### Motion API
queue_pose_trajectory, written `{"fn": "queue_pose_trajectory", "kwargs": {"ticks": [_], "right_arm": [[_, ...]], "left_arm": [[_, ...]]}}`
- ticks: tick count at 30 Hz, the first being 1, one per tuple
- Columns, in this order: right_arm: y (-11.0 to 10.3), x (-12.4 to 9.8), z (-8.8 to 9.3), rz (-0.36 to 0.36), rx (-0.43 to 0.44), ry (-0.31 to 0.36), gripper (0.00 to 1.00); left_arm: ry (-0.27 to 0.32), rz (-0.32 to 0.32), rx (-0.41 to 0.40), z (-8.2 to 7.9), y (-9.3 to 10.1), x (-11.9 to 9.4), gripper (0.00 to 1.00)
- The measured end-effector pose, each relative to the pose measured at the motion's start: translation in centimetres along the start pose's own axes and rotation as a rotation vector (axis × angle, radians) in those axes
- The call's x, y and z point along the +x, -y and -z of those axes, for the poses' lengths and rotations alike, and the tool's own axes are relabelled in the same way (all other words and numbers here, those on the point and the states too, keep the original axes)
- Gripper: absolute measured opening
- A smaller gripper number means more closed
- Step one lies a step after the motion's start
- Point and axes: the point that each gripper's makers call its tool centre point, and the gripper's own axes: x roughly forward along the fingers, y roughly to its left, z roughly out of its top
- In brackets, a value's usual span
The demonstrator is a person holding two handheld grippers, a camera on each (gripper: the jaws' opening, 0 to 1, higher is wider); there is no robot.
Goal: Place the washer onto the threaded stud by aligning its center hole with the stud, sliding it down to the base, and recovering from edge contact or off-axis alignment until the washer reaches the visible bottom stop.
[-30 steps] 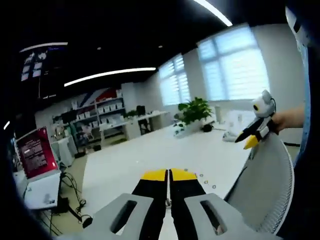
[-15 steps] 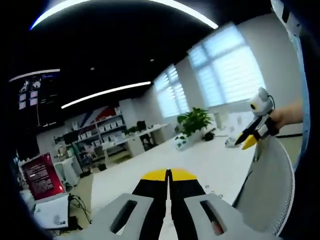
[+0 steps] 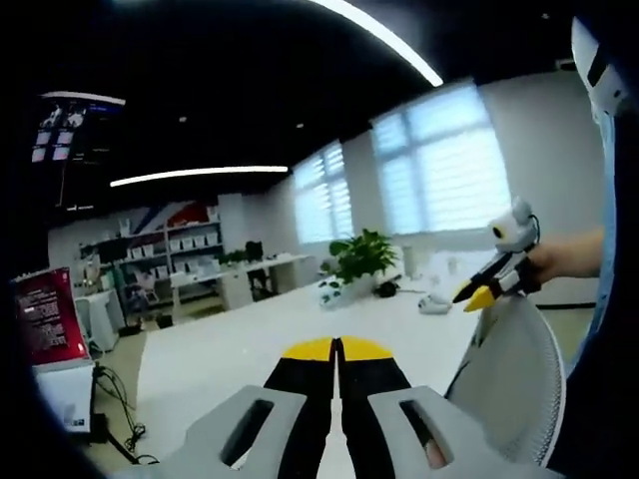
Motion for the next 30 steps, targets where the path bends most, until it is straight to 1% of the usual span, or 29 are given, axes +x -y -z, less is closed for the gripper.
{"fn": "queue_pose_trajectory", "kwargs": {"ticks": [1, 2, 3, 5, 6, 7, 8, 9, 10, 11, 12, 13, 14, 15, 16, 18, 19, 20, 22, 23, 25, 26, 27, 28, 29, 30], "right_arm": [[0.0, -0.1, 0.1, 0.007, -0.015, -0.005, 0.32], [0.0, -0.1, 0.1, 0.014, -0.029, -0.009, 0.32], [-0.1, -0.1, 0.1, 0.018, -0.035, -0.016, 0.32], [-0.1, -0.1, 0.2, 0.017, -0.048, -0.034, 0.32], [-0.1, 0.0, 0.3, 0.012, -0.058, -0.042, 0.32], [-0.1, 0.1, 0.5, 0.004, -0.074, -0.065, 0.32], [0.0, 0.3, 0.6, -0.001, -0.089, -0.079, 0.32], [0.2, 0.5, 0.6, -0.014, -0.109, -0.095, 0.31], [0.1, 0.8, 0.7, -0.038, -0.129, -0.110, 0.30], [0.1, 1.1, 0.8, -0.061, -0.143, -0.127, 0.29], [0.2, 1.4, 0.9, -0.076, -0.158, -0.139, 0.29], [0.4, 1.9, 1.1, -0.102, -0.196, -0.168, 0.29], [0.6, 2.2, 1.4, -0.117, -0.221, -0.192, 0.29], [1.1, 2.8, 1.8, -0.135, -0.245, -0.227, 0.29], [1.4, 3.3, 2.2, -0.154, -0.266, -0.251, 0.29], [1.7, 4.4, 3.0, -0.205, -0.294, -0.297, 0.29], [1.8, 4.9, 3.4, -0.229, -0.310, -0.319, 0.29], [2.0, 5.7, 4.1, -0.258, -0.338, -0.351, 0.29], [2.8, 7.0, 5.4, -0.294, -0.408, -0.411, 0.29], [3.3, 7.5, 6.1, -0.295, -0.423, -0.439, 0.28], [3.8, 8.8, 7.6, -0.333, -0.475, -0.493, 0.28], [4.0, 9.4, 8.2, -0.346, -0.478, -0.514, 0.28], [4.2, 10.3, 8.9, -0.371, -0.501, -0.527, 0.28], [4.4, 10.9, 9.4, -0.375, -0.493, -0.536, 0.28], [4.5, 11.2, 9.7, -0.382, -0.493, -0.548, 0.28], [4.6, 12.3, 10.7, -0.413, -0.525, -0.575, 0.28]], "left_arm": [[-0.024, 0.012, -0.001, 0.7, 0.4, 0.2, 0.00], [-0.069, 0.053, 0.013, 1.9, 1.2, 0.4, 0.00], [-0.097, 0.062, 0.023, 2.5, 1.6, 0.6, 0.00], [-0.135, 0.080, 0.059, 3.5, 2.4, 1.0, 0.00], [-0.140, 0.082, 0.066, 3.8, 3.0, 1.3, 0.02], [-0.143, 0.090, 0.064, 4.0, 3.4, 1.6, 0.05], [-0.178, 0.118, 0.040, 4.7, 4.2, 1.8, 0.07], [-0.210, 0.128, 0.017, 5.3, 4.7, 2.0, 0.09], [-0.231, 0.133, 0.005, 5.7, 5.0, 2.2, 0.11], [-0.242, 0.127, 0.015, 6.2, 5.0, 2.8, 0.13], [-0.267, 0.116, 0.036, 6.6, 4.9, 2.9, 0.16], [-0.299, 0.080, 0.090, 7.3, 4.1, 3.0, 0.17], [-0.314, 0.067, 0.100, 7.7, 3.8, 3.1, 0.17], [-0.330, 0.051, 0.064, 8.2, 3.5, 3.2, 0.17], [-0.335, 0.027, 0.046, 8.3, 3.1, 3.2, 0.17], [-0.332, -0.032, 0.058, 8.2, 2.1, 3.4, 0.17], [-0.335, -0.069, 0.054, 8.3, 1.4, 3.4, 0.17], [-0.342, -0.090, 0.047, 8.4, 1.0, 3.4, 0.17], [-0.363, -0.140, 0.056, 9.0, 0.2, 3.4, 0.17], [-0.377, -0.167, 0.069, 9.3, -0.3, 3.3, 0.16], [-0.384, -0.160, 0.065, 9.4, -0.2, 3.4, 0.13], [-0.400, -0.173, 0.026, 9.8, -0.3, 3.2, 0.13], [-0.408, -0.185, 0.029, 10.0, -0.6, 3.1, 0.13], [-0.426, -0.202, 0.050, 10.3, -0.9, 2.9, 0.14], [-0.427, -0.211, 0.043, 10.4, -1.0, 2.8, 0.14], [-0.431, -0.228, 0.019, 10.5, -1.3, 2.7, 0.14]]}}
